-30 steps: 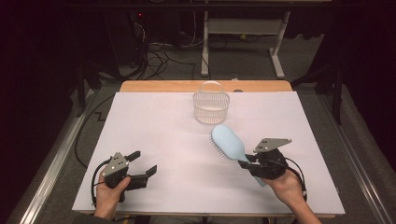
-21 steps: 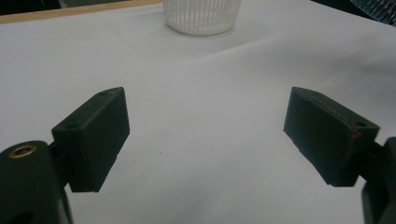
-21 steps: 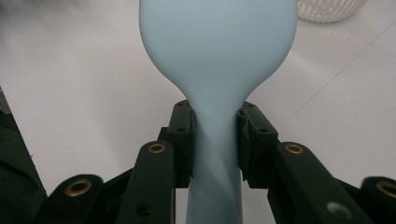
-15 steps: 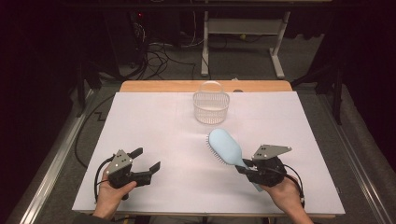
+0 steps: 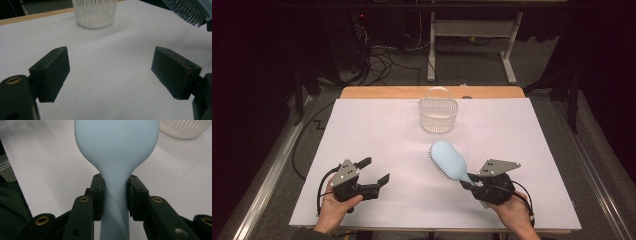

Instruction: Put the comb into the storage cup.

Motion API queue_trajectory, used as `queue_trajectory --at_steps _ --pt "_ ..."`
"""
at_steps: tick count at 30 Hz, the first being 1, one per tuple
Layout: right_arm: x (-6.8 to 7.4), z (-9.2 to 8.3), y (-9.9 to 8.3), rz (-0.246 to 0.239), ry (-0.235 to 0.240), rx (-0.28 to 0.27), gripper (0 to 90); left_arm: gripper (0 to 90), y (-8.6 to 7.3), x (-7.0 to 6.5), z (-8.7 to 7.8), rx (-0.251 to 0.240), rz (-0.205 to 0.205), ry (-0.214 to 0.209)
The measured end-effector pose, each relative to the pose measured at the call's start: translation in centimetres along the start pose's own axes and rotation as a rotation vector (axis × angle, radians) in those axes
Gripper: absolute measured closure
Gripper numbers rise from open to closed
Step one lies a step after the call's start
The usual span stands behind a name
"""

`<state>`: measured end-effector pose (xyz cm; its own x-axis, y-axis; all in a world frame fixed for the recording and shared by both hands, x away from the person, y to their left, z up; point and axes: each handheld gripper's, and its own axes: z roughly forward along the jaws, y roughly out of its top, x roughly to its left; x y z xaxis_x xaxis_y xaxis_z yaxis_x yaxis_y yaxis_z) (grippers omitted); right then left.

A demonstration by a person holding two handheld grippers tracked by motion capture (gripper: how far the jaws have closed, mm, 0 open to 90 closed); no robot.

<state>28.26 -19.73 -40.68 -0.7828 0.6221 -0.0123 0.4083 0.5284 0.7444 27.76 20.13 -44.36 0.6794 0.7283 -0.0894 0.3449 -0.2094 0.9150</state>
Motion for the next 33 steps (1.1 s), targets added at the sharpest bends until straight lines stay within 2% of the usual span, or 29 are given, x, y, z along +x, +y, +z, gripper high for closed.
queue_trajectory --at_steps 10,18,33 --pt "0.8 0.2 0.1 0.000 0.015 -0.017 70.7 17.1 0.9 -1.1 0.7 -0.015 0.008 -0.066" --pt "1.3 0.6 0.5 -0.009 0.027 -0.024 70.7 17.2 1.7 -2.0 1.4 -0.030 -0.001 -0.125" --pt "2.1 1.2 1.0 -0.013 0.045 -0.035 70.7 18.2 2.4 -3.4 3.0 -0.026 0.015 -0.181"
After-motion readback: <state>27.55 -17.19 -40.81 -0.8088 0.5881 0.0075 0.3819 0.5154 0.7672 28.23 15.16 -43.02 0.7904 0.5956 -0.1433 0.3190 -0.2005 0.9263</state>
